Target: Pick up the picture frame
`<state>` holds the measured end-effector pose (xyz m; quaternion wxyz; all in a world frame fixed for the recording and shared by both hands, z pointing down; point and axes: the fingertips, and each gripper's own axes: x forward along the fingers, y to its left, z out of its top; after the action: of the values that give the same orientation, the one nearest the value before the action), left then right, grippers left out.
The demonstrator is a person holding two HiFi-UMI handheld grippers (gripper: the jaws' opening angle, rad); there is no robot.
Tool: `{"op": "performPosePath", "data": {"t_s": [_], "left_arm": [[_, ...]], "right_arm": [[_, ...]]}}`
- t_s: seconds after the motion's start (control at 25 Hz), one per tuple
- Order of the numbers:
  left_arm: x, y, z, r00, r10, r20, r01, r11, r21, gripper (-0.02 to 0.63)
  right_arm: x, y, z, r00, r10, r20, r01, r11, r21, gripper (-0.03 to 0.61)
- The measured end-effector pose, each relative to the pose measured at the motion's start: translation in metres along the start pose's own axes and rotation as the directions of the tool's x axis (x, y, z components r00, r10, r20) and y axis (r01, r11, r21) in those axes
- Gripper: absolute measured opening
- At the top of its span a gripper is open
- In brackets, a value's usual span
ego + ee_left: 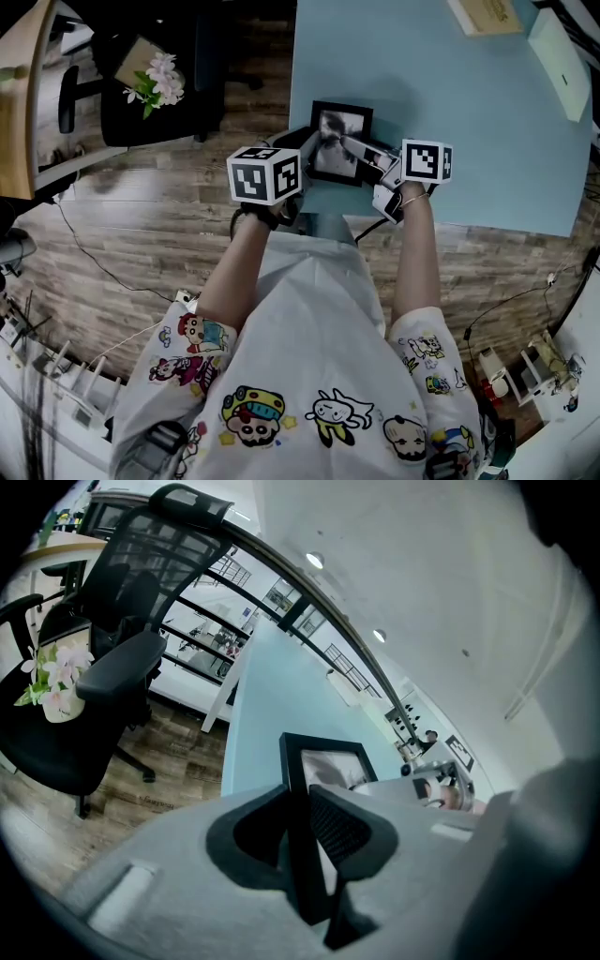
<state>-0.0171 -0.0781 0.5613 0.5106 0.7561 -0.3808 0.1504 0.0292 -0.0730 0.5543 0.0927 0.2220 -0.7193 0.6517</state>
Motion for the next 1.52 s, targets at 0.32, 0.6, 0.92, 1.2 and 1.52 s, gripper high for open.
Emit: {"op": "performPosePath", "data": {"t_s": [0.32, 0.6, 0.92, 1.2, 1.52], "left_arm": [[-0.001, 0.0, 0.001, 1.0, 0.006, 0.003, -0.006, 1.0, 0.006, 0.075], [-0.004, -0.002, 0.006, 0.999, -0.008, 0.033, 0.008, 1.0, 0.01, 0.084], [-0.014, -0.021, 0.034, 0.986, -0.047, 0.157, 0.037, 0.997, 0.068, 0.089], [-0.032, -0.044, 0.061, 0.971, -0.061, 0.229, 0.031, 0.991, 0.132, 0.089], [-0.051, -0.073, 0.09, 0.95, -0.1, 0.297, 0.034, 0.975, 0.218, 0.089]], "right_arm": [[0.0, 0.009, 0.0, 0.99, 0.131, 0.056, -0.135, 0.988, 0.068, 0.026], [0.0, 0.024, 0.004, 0.983, 0.172, 0.07, -0.175, 0.984, 0.037, 0.025], [-0.02, 0.024, 0.014, 0.993, 0.071, 0.089, -0.067, 0.997, -0.044, 0.025], [-0.041, 0.042, 0.025, 0.988, 0.072, 0.135, -0.061, 0.994, -0.088, 0.025], [-0.066, 0.075, 0.044, 0.973, 0.102, 0.206, -0.07, 0.985, -0.16, 0.025]]}}
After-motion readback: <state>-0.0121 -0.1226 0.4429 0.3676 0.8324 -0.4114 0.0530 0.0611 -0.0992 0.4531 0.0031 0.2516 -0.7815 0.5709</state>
